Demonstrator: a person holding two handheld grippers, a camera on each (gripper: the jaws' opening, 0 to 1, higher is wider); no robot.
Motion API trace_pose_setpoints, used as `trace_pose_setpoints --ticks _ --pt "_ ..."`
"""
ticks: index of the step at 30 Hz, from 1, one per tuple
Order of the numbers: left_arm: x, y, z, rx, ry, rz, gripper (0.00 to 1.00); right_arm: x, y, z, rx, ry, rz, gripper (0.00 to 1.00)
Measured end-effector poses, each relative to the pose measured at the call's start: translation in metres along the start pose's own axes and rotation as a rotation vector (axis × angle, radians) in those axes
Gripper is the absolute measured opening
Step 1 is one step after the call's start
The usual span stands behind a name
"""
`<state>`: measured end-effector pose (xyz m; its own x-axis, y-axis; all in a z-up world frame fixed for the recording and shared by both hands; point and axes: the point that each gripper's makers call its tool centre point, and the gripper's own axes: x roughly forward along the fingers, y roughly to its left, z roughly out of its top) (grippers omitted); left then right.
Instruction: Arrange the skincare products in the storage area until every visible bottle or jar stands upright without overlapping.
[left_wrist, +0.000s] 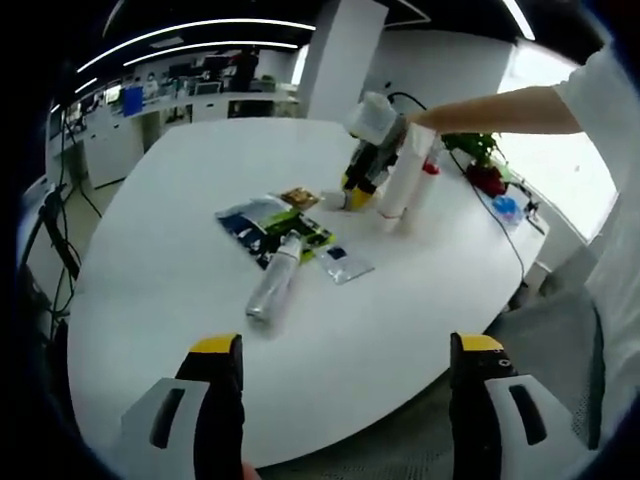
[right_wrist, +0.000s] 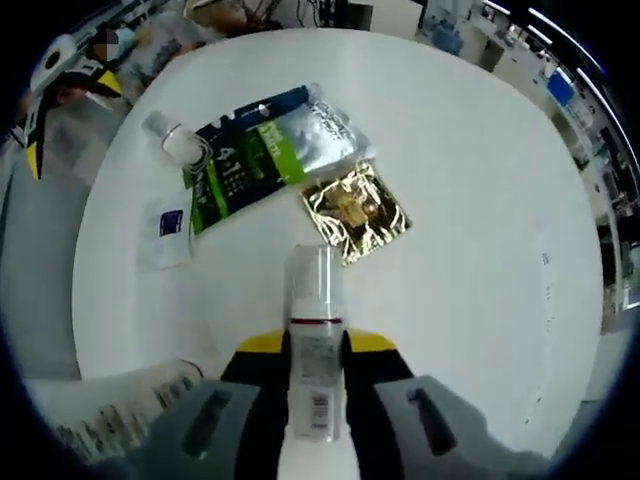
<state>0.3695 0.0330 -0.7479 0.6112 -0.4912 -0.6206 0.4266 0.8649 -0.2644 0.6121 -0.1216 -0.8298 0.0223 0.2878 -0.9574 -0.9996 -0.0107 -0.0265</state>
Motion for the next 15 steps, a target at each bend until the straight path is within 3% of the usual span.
trace_pose_setpoints --ticks 15 --pt "-0.0010 0.0013 0.0029 -0.016 -0.017 -0.001 0.82 -0.0002 -0.0005 -0.0001 0.007 0.002 -0.007 0.19"
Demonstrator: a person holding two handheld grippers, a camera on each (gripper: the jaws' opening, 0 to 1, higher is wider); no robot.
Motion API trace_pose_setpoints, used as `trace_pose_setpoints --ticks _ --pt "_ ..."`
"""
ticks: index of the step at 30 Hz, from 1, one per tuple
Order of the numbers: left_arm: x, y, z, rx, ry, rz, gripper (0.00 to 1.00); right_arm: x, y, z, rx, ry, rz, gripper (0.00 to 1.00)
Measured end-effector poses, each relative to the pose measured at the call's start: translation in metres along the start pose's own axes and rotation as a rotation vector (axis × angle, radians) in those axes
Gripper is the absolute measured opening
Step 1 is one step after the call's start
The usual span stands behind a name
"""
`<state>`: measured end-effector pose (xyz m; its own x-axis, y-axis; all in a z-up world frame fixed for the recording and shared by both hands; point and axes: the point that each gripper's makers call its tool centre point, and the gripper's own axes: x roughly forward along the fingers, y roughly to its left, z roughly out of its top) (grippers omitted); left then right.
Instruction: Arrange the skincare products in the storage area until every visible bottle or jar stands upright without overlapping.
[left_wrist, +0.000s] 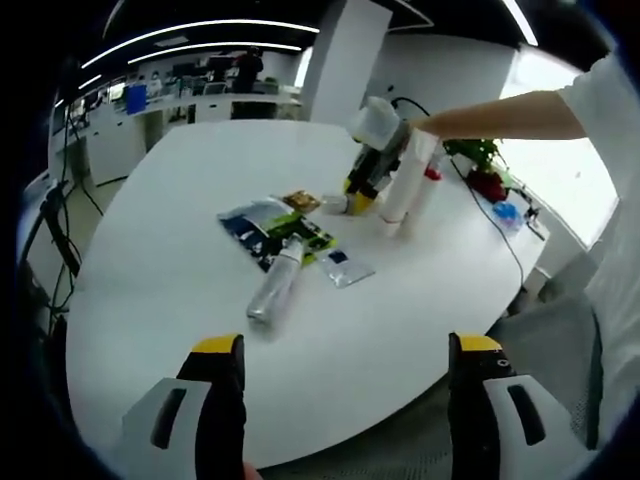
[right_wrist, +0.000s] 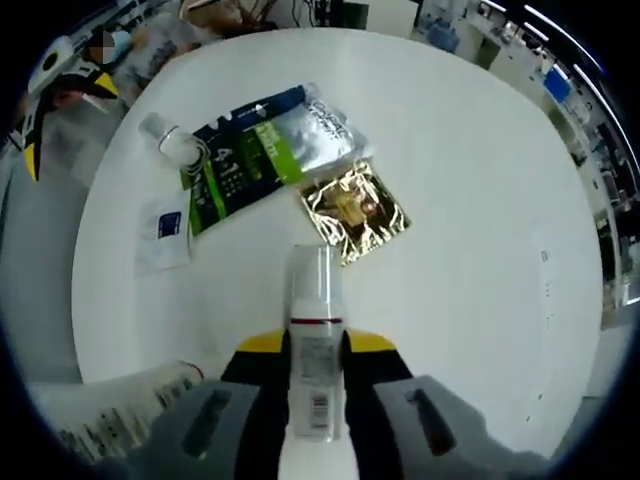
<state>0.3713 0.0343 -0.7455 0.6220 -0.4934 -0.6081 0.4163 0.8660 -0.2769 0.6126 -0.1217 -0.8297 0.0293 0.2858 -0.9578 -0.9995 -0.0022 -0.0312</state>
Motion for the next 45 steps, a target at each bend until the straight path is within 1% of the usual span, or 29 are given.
trace_pose_setpoints --ticks 2,4,5,7,11,16,22,29,33,36,38,40,43,45 --pt "0.000 0.000 -0.001 0.004 0.003 -0.001 0.81 0.000 0.000 0.000 0.005 -0.005 -0.002 0.19" --pt "0.000 0.000 0.000 0.004 0.003 -0.001 0.81 -0.001 0.000 0.000 0.028 -0.014 -0.005 0.19" --pt "0.000 0.000 0.000 0.000 0.001 -0.003 0.81 -0.001 0.002 0.001 0.058 -0.028 0.001 0.19" --pt "0.000 0.000 0.001 -0.008 -0.004 -0.006 0.81 -0.004 0.001 0.003 0.062 -0.049 -0.001 0.19" --pt "0.000 0.000 0.002 -0.020 -0.009 -0.007 0.80 -0.016 -0.004 0.006 0.055 -0.066 -0.020 0.19" --pt "-0.001 -0.002 0.003 -0.013 -0.009 -0.013 0.80 -0.033 -0.013 0.009 0.074 -0.100 -0.055 0.19" --pt "-0.002 -0.005 0.006 -0.008 -0.021 -0.020 0.80 -0.049 -0.013 0.009 0.078 -0.123 -0.078 0.19" --pt "-0.003 -0.014 0.014 0.009 -0.039 -0.039 0.80 -0.074 -0.015 0.015 0.084 -0.175 -0.122 0.19" --pt "-0.005 -0.022 0.029 -0.035 -0.099 -0.080 0.81 -0.093 -0.015 0.020 0.093 -0.223 -0.156 0.19" --pt "-0.006 -0.025 0.035 -0.027 -0.108 -0.087 0.81 -0.109 -0.013 0.027 0.113 -0.283 -0.179 0.19" --pt "-0.007 -0.027 0.038 -0.015 -0.115 -0.092 0.81 -0.118 -0.011 0.030 0.120 -0.310 -0.190 0.19" --pt "-0.007 -0.030 0.041 -0.008 -0.120 -0.099 0.81 -0.132 -0.012 0.036 0.126 -0.355 -0.215 0.19" --pt "-0.008 -0.034 0.045 0.002 -0.127 -0.109 0.81 -0.158 -0.012 0.046 0.160 -0.444 -0.250 0.19" --pt "-0.007 -0.038 0.047 0.006 -0.132 -0.119 0.81 -0.170 -0.010 0.050 0.173 -0.488 -0.261 0.19"
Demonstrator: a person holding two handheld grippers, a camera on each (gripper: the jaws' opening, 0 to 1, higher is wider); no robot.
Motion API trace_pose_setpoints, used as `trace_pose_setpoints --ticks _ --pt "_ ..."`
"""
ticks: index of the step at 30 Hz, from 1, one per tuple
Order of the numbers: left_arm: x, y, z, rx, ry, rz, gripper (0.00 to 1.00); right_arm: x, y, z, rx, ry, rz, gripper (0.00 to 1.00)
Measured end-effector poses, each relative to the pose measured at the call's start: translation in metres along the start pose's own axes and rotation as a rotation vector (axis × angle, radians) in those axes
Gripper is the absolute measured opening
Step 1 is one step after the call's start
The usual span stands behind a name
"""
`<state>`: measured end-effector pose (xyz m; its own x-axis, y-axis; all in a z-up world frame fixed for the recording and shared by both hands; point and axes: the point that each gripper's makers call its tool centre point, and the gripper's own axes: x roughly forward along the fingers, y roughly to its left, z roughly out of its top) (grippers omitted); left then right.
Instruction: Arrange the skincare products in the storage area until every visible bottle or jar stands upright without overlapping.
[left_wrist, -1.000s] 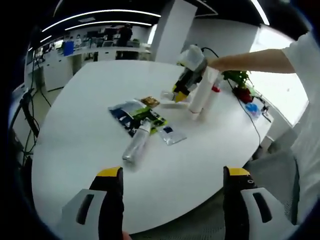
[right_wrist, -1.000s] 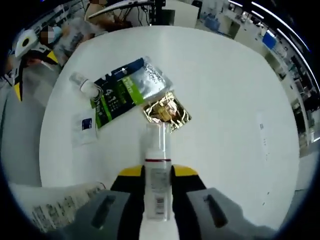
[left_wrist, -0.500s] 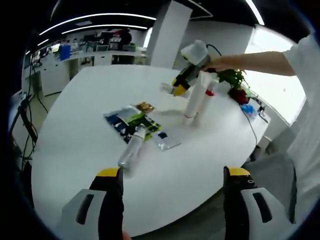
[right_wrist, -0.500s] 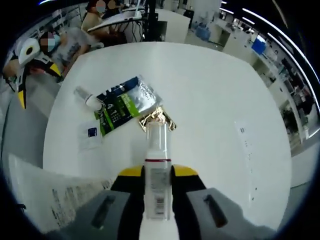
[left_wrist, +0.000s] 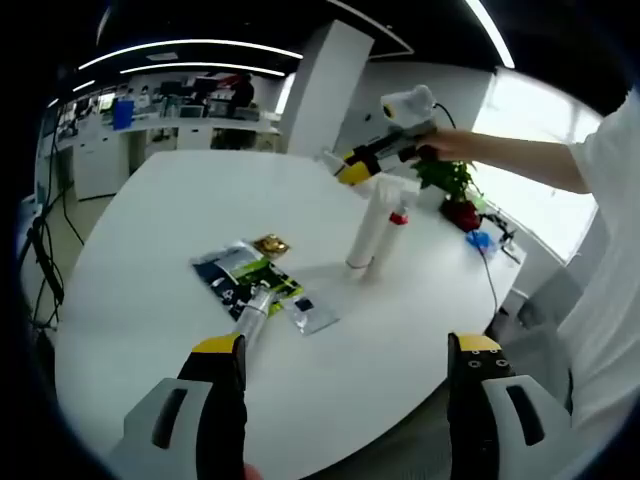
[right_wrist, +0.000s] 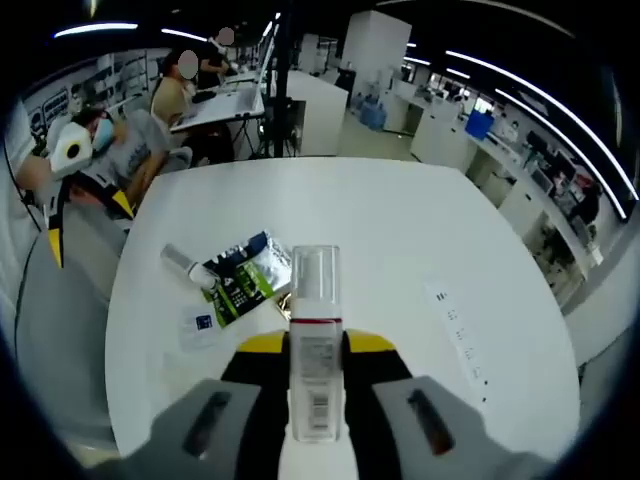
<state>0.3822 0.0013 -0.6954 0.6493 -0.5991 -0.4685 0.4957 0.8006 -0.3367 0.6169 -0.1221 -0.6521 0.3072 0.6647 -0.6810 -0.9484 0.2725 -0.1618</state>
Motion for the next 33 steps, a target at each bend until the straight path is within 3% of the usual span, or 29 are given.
trace_pose_setpoints --ticks 11,17,23,33 --pt "0.002 -0.016 0.010 0.029 -0.016 -0.047 0.80 -0.049 0.023 0.047 0.055 -0.197 -0.017 0.19" --pt "0.001 -0.023 0.016 0.035 -0.029 -0.071 0.80 -0.069 0.041 0.071 0.120 -0.321 0.015 0.19" --pt "-0.001 -0.033 0.022 0.046 -0.039 -0.095 0.80 -0.078 0.063 0.075 0.160 -0.388 0.048 0.19" --pt "-0.003 -0.055 0.035 0.062 -0.061 -0.161 0.77 -0.080 0.109 0.062 0.227 -0.439 0.092 0.19"
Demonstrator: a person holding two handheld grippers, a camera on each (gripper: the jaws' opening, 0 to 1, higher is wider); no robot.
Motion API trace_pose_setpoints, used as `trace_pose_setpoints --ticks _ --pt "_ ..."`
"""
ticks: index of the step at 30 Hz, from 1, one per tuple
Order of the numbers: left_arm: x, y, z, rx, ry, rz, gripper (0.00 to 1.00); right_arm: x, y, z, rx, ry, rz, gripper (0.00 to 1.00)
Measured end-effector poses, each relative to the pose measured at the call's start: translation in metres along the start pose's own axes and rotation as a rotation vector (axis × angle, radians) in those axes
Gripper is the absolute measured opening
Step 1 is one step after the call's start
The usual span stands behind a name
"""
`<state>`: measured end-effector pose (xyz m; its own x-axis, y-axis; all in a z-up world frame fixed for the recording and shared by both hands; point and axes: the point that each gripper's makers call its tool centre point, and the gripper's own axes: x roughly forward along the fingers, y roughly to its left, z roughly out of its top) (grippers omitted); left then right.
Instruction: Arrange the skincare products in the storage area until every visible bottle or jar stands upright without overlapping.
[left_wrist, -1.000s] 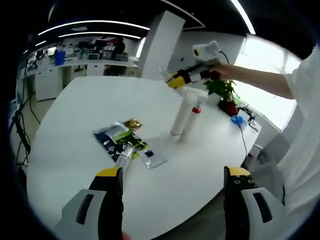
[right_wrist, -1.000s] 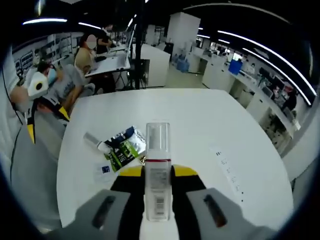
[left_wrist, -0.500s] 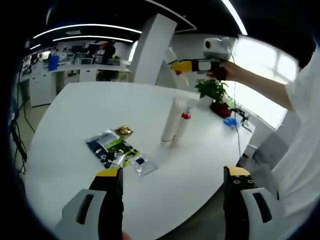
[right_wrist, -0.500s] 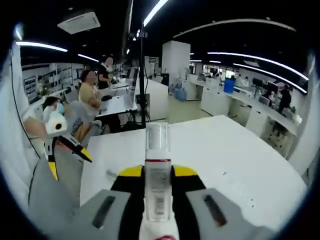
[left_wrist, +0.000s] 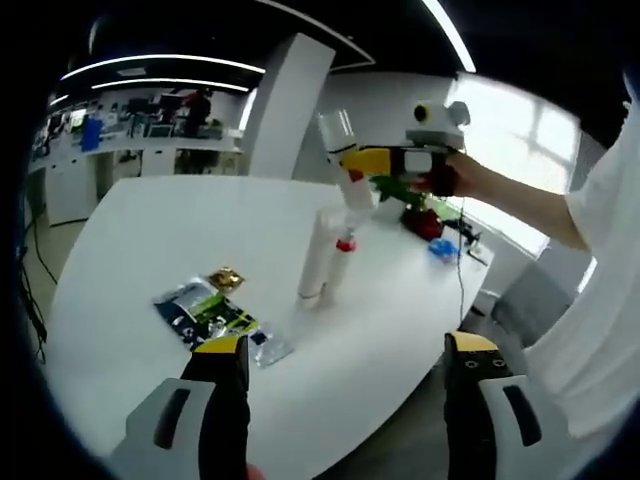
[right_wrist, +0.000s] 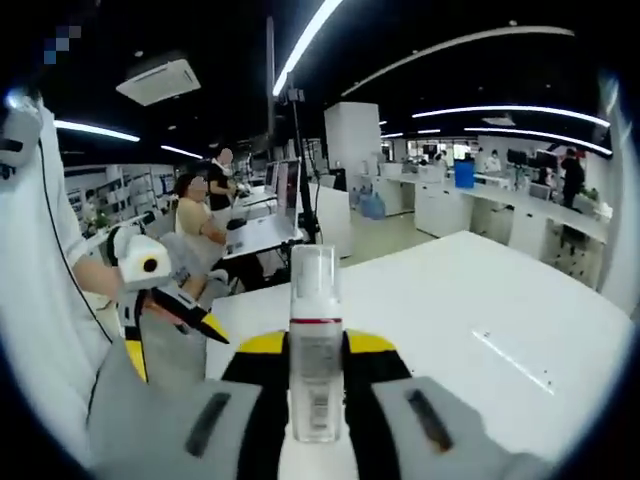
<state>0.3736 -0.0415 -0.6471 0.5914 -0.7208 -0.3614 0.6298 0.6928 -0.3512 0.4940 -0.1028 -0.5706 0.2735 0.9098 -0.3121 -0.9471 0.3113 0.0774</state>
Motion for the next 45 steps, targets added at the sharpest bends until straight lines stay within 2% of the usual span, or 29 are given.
trace_pose_setpoints --ticks 7,10,19,21,23,27,33,45 --pt "0.004 -0.019 0.011 0.018 -0.016 -0.063 0.73 -0.002 0.042 -0.003 0.070 -0.087 0.049 0.19" --pt "0.005 -0.027 0.014 0.020 -0.021 -0.087 0.71 -0.003 0.060 -0.008 0.125 -0.129 0.065 0.19" --pt "0.006 -0.051 0.015 0.069 -0.019 -0.167 0.64 -0.013 0.089 -0.017 0.255 -0.239 0.071 0.19" --pt "0.007 -0.055 0.016 0.074 -0.022 -0.182 0.59 -0.015 0.098 -0.012 0.288 -0.283 0.097 0.19" --pt "0.007 -0.060 0.019 0.082 -0.029 -0.201 0.53 -0.017 0.107 -0.012 0.303 -0.301 0.127 0.19" --pt "0.006 -0.071 0.022 0.105 -0.029 -0.244 0.50 -0.020 0.125 -0.012 0.319 -0.320 0.185 0.19" --pt "0.005 -0.087 0.021 0.127 -0.017 -0.302 0.41 -0.026 0.144 -0.010 0.342 -0.361 0.234 0.19" --pt "-0.001 -0.116 0.020 0.189 0.018 -0.428 0.27 -0.039 0.169 -0.008 0.317 -0.381 0.284 0.19"
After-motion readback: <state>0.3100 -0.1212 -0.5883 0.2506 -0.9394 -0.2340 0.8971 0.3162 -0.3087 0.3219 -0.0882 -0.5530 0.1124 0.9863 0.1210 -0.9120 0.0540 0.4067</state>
